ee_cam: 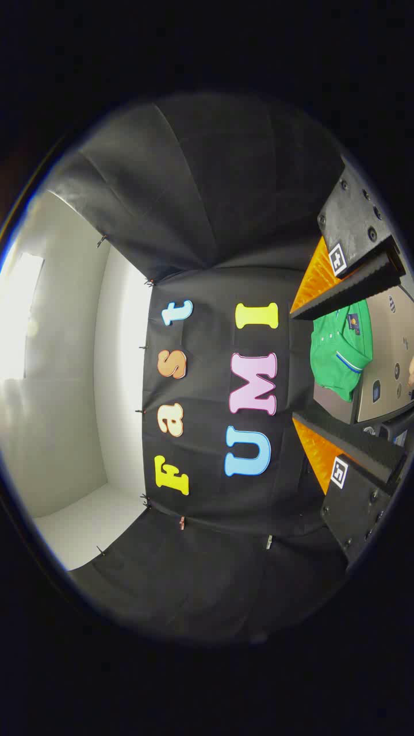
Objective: Put the clothes into the washing machine and then close the washing machine lid.
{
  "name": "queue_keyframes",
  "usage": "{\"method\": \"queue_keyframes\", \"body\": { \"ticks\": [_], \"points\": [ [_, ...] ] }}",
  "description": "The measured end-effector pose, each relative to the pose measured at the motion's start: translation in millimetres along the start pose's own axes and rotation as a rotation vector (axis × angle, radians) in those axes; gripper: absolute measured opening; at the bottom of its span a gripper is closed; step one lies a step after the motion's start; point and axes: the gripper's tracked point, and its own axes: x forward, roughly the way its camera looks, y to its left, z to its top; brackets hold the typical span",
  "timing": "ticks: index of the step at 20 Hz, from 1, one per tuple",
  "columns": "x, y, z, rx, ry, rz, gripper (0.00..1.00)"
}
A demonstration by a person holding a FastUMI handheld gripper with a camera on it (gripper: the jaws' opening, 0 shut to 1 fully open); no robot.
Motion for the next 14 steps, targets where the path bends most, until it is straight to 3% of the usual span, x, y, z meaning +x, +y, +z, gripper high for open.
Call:
{"method": "queue_keyframes", "body": {
  "ticks": [14],
  "points": [
    [2.4, 0.1, 6.4, -0.005, -0.022, -0.018, 0.98]
  ]
}}
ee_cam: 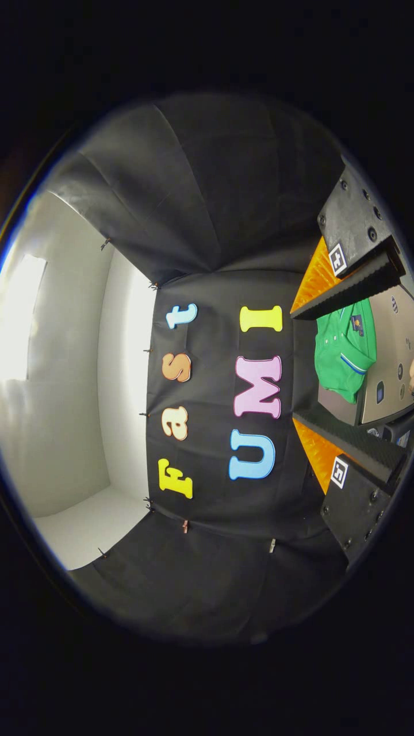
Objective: Put the clothes into the washing machine and then close the washing machine lid.
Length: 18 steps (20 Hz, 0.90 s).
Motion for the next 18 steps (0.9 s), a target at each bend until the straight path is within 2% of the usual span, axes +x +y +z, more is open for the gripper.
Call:
{"method": "queue_keyframes", "body": {
  "ticks": [18],
  "points": [
    [13, 19, -5, -0.015, 0.009, 0.040, 0.98]
  ]
}}
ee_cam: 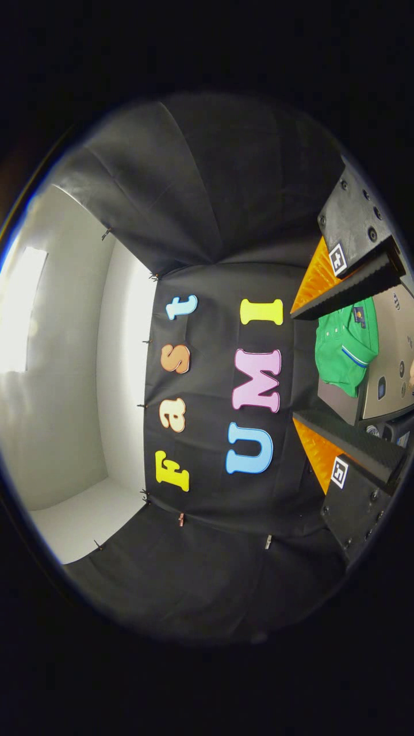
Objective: Put the clothes into the washing machine and then close the washing machine lid.
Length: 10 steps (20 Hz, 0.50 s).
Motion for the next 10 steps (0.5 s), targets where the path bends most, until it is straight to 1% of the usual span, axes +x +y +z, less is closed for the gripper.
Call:
{"method": "queue_keyframes", "body": {
  "ticks": [3, 10],
  "points": [
    [10, 2, -3, 0.000, 0.011, 0.008, 0.98],
    [55, -21, -15, -0.001, 0.067, -0.044, 0.98]
  ]
}}
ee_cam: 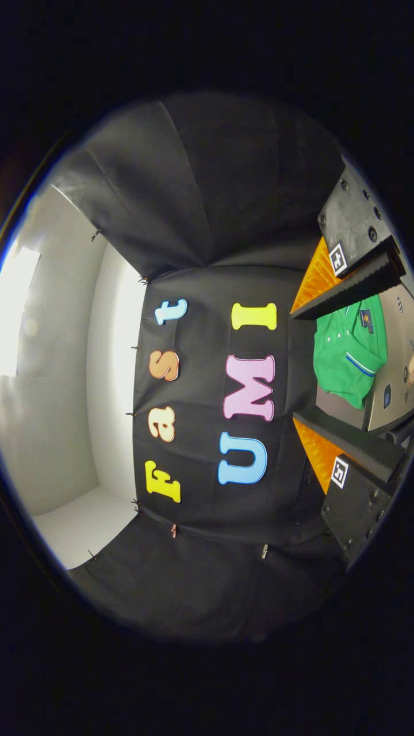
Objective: Put the clothes into the washing machine and then close the washing machine lid.
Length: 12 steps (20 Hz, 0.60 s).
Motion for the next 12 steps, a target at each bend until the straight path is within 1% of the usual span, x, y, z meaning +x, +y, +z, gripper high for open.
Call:
{"method": "queue_keyframes", "body": {
  "ticks": [5, 9, 12],
  "points": [
    [48, -21, -13, -0.011, 0.062, -0.041, 0.98],
    [85, -34, -19, -0.013, 0.106, -0.056, 0.98],
    [113, -37, -26, -0.004, 0.139, -0.050, 0.98]
  ]
}}
